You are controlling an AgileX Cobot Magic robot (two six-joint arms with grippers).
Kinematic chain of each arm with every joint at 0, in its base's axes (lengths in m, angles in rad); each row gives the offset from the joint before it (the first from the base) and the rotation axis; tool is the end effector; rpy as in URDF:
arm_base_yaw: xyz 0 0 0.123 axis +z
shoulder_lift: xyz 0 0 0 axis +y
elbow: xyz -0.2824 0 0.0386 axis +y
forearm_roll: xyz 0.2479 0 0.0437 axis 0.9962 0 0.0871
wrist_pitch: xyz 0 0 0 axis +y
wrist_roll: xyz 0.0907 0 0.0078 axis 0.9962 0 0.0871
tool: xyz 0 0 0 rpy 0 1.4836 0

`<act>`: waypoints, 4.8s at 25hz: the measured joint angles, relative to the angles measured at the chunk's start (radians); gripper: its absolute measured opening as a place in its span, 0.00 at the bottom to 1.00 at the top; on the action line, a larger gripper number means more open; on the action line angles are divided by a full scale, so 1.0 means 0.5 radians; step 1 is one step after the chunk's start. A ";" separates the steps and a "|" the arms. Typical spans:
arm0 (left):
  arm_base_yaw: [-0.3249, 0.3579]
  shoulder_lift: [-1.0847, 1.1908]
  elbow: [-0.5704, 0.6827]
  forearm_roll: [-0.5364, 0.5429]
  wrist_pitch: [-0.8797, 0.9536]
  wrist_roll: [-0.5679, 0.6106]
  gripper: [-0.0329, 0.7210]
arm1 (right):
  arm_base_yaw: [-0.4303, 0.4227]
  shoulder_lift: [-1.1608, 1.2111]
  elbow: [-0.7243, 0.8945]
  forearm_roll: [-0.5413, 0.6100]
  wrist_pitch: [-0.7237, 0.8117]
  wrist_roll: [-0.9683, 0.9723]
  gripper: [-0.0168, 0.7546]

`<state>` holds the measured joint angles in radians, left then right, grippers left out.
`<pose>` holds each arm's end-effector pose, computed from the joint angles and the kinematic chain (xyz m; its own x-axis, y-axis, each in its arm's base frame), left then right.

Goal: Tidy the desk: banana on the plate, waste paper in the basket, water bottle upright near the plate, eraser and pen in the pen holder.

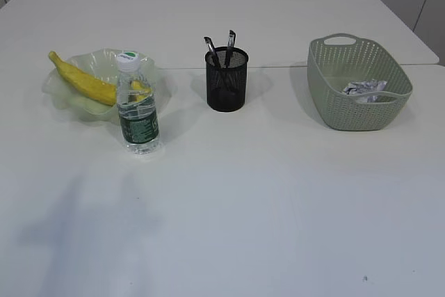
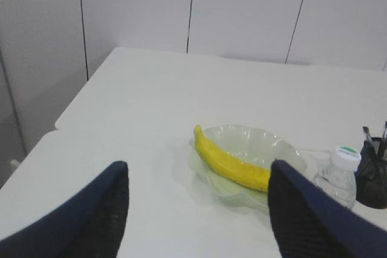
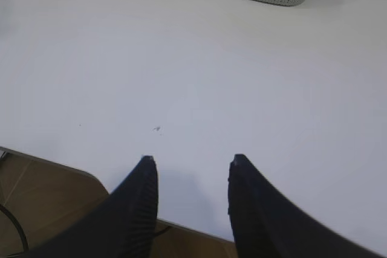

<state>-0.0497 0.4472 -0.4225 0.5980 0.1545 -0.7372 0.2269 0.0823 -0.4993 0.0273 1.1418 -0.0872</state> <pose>0.1017 0.0029 0.3114 -0.0594 -0.1409 -0.9882 -0.0459 0.9893 -0.1383 0.0031 0.0030 0.2708 -0.5597 -0.2070 -0.8024 -0.2876 0.9566 -0.0462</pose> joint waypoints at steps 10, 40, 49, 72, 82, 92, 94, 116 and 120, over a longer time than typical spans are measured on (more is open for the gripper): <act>0.000 0.000 0.000 -1.017 0.154 1.385 0.71 | 0.000 0.000 0.000 0.000 -0.003 0.000 0.41; 0.000 -0.361 -0.143 -1.340 0.971 1.675 0.71 | 0.000 0.000 0.000 0.000 -0.003 0.000 0.41; 0.000 -0.800 -0.162 -1.391 1.453 1.675 0.71 | 0.000 0.000 0.000 0.000 -0.003 0.000 0.41; 0.000 -0.871 -0.212 -1.335 1.897 1.640 0.70 | 0.000 0.000 0.000 -0.004 -0.003 0.000 0.41; 0.000 -0.871 -0.195 -1.252 1.915 1.564 0.67 | 0.000 0.000 0.000 -0.008 -0.003 -0.004 0.40; 0.000 -0.871 -0.183 -1.231 1.915 1.560 0.67 | -0.046 -0.008 0.000 -0.008 -0.003 -0.004 0.40; 0.000 -0.871 -0.183 -1.245 1.915 1.560 0.67 | -0.118 -0.035 0.000 -0.004 -0.003 -0.004 0.40; 0.000 -0.871 -0.183 -1.230 1.911 1.509 0.82 | -0.486 -0.196 0.000 0.000 -0.003 0.001 0.40; 0.000 -0.871 -0.183 -1.293 1.911 1.509 0.80 | -0.486 -0.196 0.000 0.004 -0.003 0.004 0.40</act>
<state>-0.0497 0.0116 -0.5139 -0.0487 1.1100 0.0174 -0.0162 -0.0159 -0.4993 0.0291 1.1402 -0.0853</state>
